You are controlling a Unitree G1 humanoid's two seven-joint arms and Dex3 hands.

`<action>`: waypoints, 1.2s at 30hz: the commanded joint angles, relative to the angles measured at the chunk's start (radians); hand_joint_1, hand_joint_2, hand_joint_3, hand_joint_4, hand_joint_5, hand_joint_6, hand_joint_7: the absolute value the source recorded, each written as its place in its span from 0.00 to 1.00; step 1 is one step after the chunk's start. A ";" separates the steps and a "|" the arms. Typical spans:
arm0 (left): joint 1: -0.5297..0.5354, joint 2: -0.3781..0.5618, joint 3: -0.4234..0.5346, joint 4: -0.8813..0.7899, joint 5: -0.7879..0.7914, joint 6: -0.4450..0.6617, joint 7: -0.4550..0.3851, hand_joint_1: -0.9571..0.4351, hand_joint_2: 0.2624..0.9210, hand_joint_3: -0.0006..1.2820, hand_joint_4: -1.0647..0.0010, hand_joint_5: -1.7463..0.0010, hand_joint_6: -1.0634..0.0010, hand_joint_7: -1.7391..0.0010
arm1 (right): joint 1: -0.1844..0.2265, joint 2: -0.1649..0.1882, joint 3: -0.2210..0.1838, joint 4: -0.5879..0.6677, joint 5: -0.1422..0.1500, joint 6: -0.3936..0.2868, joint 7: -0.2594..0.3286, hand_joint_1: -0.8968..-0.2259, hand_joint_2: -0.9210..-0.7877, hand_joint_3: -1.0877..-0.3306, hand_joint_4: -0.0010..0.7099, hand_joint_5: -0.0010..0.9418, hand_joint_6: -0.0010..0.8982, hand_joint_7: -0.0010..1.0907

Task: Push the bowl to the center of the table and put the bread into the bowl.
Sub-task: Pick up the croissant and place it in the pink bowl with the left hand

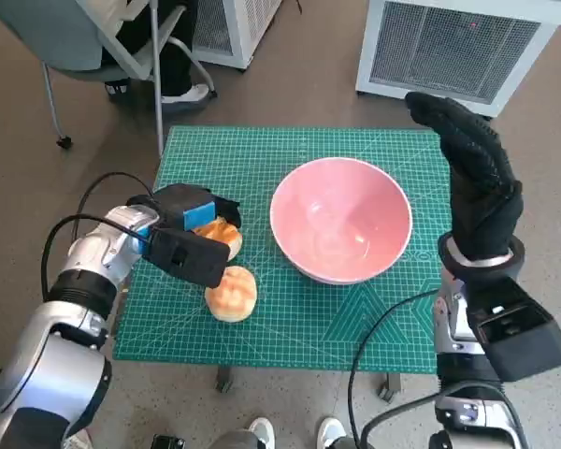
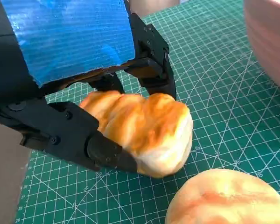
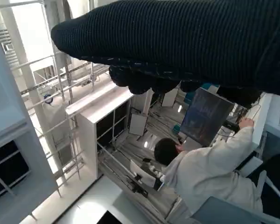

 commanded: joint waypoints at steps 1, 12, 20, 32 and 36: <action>-0.037 0.054 0.063 -0.050 -0.069 -0.038 -0.033 0.69 1.00 0.10 0.44 0.29 0.45 0.29 | 0.029 0.006 0.002 0.001 -0.002 0.010 -0.007 0.58 0.00 0.53 0.54 0.02 0.01 0.69; -0.070 0.100 0.245 -0.258 -0.263 -0.052 -0.096 0.69 1.00 0.07 0.46 0.28 0.36 0.35 | 0.029 0.009 0.004 -0.001 0.000 0.006 -0.006 0.59 0.00 0.53 0.54 0.02 0.01 0.69; -0.062 0.068 0.320 -0.460 -0.322 -0.013 -0.058 0.69 1.00 0.05 0.43 0.29 0.33 0.37 | 0.025 0.009 0.003 0.002 0.004 0.006 -0.004 0.60 0.00 0.53 0.54 0.02 0.01 0.69; -0.094 -0.051 0.255 -0.524 -0.289 -0.039 -0.063 0.69 1.00 0.05 0.40 0.33 0.35 0.34 | 0.026 0.014 0.006 0.000 -0.004 0.005 -0.008 0.60 0.00 0.53 0.54 0.02 0.00 0.70; -0.121 -0.098 0.213 -0.467 -0.275 -0.070 -0.086 0.69 1.00 0.06 0.41 0.34 0.37 0.32 | 0.029 0.015 0.007 -0.008 -0.013 0.008 -0.014 0.60 0.00 0.53 0.54 0.01 0.00 0.70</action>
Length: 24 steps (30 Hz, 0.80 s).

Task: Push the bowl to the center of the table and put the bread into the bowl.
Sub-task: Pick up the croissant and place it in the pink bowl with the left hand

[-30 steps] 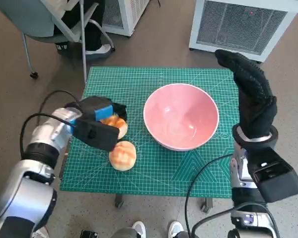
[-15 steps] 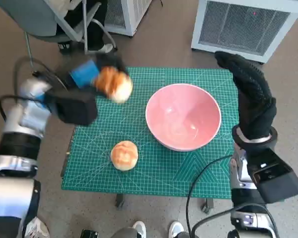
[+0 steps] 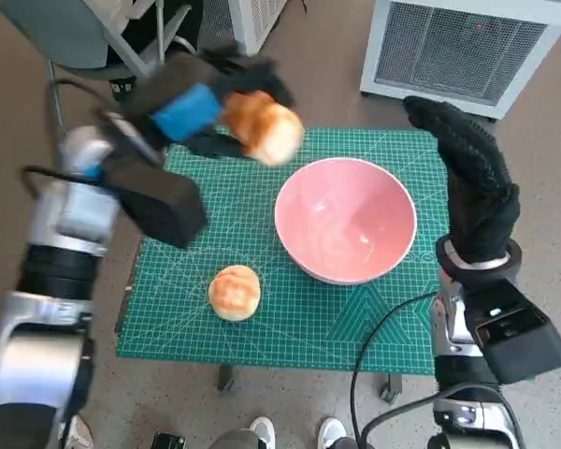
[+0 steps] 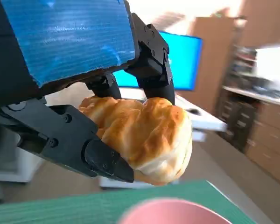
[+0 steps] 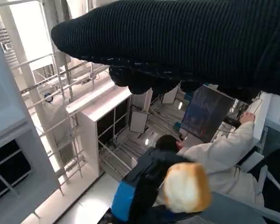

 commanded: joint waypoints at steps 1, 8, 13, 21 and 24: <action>-0.055 -0.048 -0.047 0.060 0.022 -0.040 -0.024 0.69 1.00 0.06 0.41 0.34 0.37 0.31 | 0.021 0.006 0.004 -0.003 -0.014 0.009 -0.013 0.60 0.00 0.53 0.54 0.01 0.00 0.70; -0.106 -0.129 -0.119 0.222 0.083 -0.076 -0.011 0.69 1.00 0.08 0.46 0.30 0.38 0.31 | 0.036 0.001 0.005 -0.022 -0.020 0.012 -0.020 0.60 0.00 0.53 0.54 0.01 0.00 0.70; -0.124 -0.182 -0.153 0.332 0.112 -0.072 0.002 0.69 1.00 0.09 0.49 0.28 0.38 0.32 | 0.050 -0.011 -0.001 -0.038 -0.022 0.019 -0.024 0.60 0.00 0.53 0.54 0.01 0.00 0.70; -0.134 -0.216 -0.193 0.426 0.143 -0.021 -0.041 0.69 0.96 0.09 0.64 0.75 0.59 0.70 | 0.069 -0.030 -0.013 -0.057 -0.012 0.025 -0.020 0.59 0.00 0.54 0.54 0.01 0.00 0.70; -0.129 -0.208 -0.202 0.413 0.149 -0.004 -0.062 0.66 0.94 0.03 0.70 0.92 0.63 0.87 | 0.072 -0.034 -0.016 -0.063 -0.014 0.028 -0.021 0.59 0.00 0.54 0.54 0.01 0.00 0.69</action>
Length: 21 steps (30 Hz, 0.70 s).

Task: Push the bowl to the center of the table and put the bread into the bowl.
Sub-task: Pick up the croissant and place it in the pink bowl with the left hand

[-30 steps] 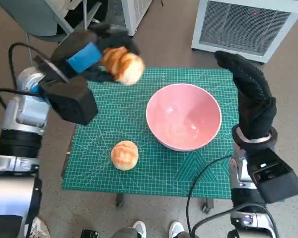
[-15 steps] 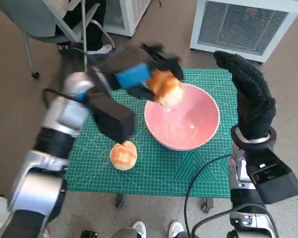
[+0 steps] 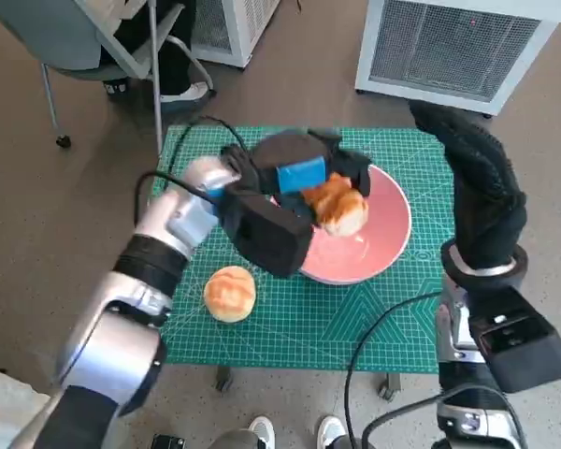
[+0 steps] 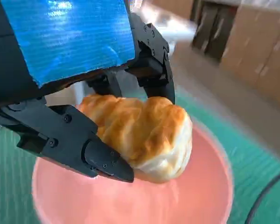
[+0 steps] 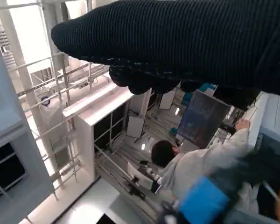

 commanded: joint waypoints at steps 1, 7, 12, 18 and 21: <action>-0.018 0.011 -0.012 -0.010 0.015 0.027 -0.032 0.65 0.92 0.02 0.72 0.95 0.64 0.91 | 0.026 -0.015 -0.008 -0.008 -0.004 0.014 -0.005 0.59 0.00 0.54 0.54 0.01 0.00 0.69; 0.027 0.057 0.014 -0.096 -0.006 -0.007 -0.037 0.62 0.88 0.00 0.78 0.99 0.66 0.97 | 0.030 -0.015 -0.007 -0.021 -0.005 0.021 -0.010 0.58 0.00 0.54 0.54 0.01 0.01 0.69; 0.070 0.112 0.045 -0.182 -0.027 -0.057 -0.024 0.59 0.85 0.00 0.78 1.00 0.66 0.98 | 0.029 -0.013 -0.004 -0.020 0.001 0.024 -0.007 0.58 0.00 0.54 0.54 0.01 0.01 0.68; 0.153 0.192 0.105 -0.335 -0.084 -0.084 -0.039 0.57 0.84 0.00 0.77 0.99 0.63 0.98 | 0.030 -0.008 0.001 -0.019 0.005 0.023 -0.005 0.58 0.00 0.54 0.54 0.01 0.01 0.68; 0.213 0.237 0.138 -0.425 -0.124 -0.090 -0.057 0.57 0.83 0.00 0.76 0.99 0.62 0.98 | 0.029 -0.003 0.004 -0.016 0.007 0.020 -0.005 0.59 0.00 0.54 0.54 0.01 0.01 0.68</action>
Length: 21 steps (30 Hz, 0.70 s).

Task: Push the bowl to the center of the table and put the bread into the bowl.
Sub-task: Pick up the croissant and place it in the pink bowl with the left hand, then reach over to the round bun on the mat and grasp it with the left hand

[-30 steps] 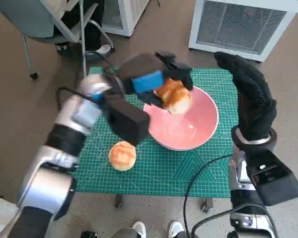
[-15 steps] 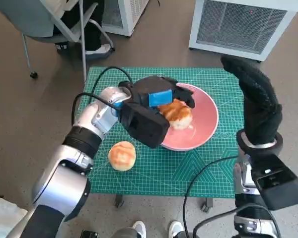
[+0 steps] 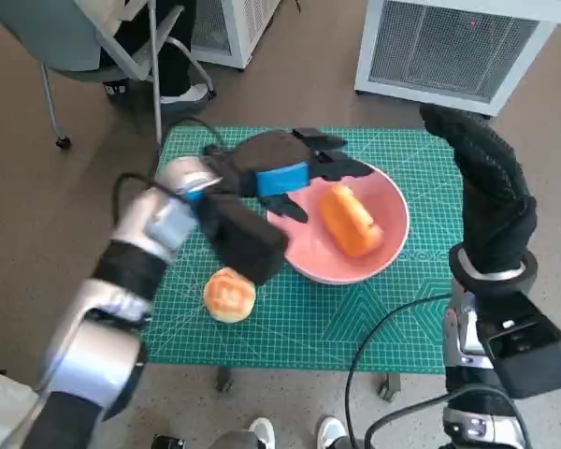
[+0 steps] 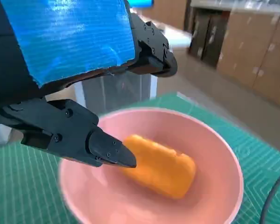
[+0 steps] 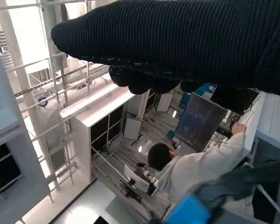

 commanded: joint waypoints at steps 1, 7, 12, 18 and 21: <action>0.090 0.074 0.052 -0.130 -0.061 -0.016 -0.027 0.57 0.82 0.00 0.75 0.99 0.61 0.98 | 0.021 0.010 0.005 0.007 0.003 0.006 -0.003 0.59 0.00 0.54 0.54 0.01 0.01 0.68; 0.220 0.161 0.110 -0.273 -0.130 -0.054 -0.051 0.57 0.79 0.00 0.69 0.98 0.57 0.97 | 0.021 0.019 0.012 0.009 0.010 0.002 0.000 0.59 0.00 0.54 0.54 0.01 0.01 0.67; 0.338 0.245 0.159 -0.404 -0.200 -0.019 -0.115 0.59 0.77 0.00 0.64 0.98 0.53 0.97 | 0.015 0.025 0.014 0.019 0.018 -0.003 0.006 0.58 0.00 0.53 0.53 0.01 0.01 0.68; 0.466 0.336 0.210 -0.550 -0.222 0.071 -0.180 0.59 0.79 0.00 0.61 0.98 0.51 0.97 | 0.012 0.025 0.016 0.022 0.021 -0.006 0.010 0.58 0.00 0.53 0.53 0.01 0.01 0.68; 0.521 0.358 0.226 -0.598 -0.228 0.114 -0.200 0.60 0.80 0.01 0.61 0.99 0.51 0.97 | 0.012 0.025 0.018 0.021 0.020 -0.005 0.010 0.58 0.00 0.53 0.53 0.00 0.00 0.68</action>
